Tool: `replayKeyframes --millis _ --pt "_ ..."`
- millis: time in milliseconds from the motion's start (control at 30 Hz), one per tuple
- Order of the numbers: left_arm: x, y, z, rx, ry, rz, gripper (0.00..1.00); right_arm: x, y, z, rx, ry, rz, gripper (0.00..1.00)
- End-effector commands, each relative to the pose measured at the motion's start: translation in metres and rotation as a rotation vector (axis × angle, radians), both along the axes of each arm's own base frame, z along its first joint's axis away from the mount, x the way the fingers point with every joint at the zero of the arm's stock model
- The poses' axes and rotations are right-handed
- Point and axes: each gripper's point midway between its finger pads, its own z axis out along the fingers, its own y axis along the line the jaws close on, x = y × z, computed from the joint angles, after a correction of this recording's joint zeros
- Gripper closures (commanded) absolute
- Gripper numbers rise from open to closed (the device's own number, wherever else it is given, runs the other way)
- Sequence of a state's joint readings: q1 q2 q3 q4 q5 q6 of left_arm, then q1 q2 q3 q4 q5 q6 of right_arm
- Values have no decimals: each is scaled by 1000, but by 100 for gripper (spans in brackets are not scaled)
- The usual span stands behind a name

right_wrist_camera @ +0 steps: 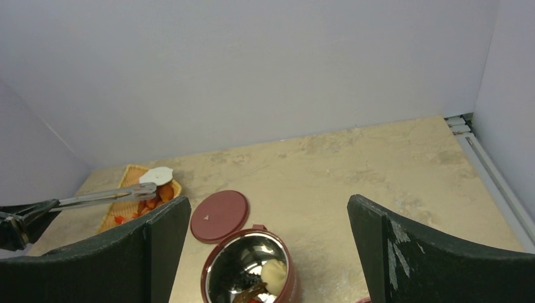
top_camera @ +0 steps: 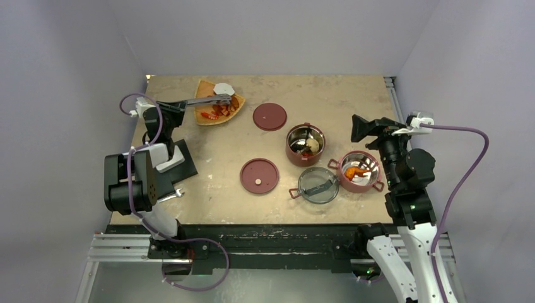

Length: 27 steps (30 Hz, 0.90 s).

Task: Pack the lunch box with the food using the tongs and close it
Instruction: Pick up the fake food from the plate.

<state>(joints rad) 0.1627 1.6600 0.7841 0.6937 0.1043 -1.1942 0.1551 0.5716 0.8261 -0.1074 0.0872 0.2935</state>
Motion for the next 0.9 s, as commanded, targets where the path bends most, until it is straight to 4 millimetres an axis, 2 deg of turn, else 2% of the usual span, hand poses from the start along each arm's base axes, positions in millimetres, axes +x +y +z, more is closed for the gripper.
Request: replayKeyframes --millis 0,433,867 --pt "14 5 35 4 -108 4 75 0 -2 13 -8 -41 -12 1" --pt "22 7 21 -8 -91 14 75 1 -2 12 -11 -37 -9 1" --pt "32 7 33 -15 -129 2 75 3 -1 11 -12 -33 -8 1"
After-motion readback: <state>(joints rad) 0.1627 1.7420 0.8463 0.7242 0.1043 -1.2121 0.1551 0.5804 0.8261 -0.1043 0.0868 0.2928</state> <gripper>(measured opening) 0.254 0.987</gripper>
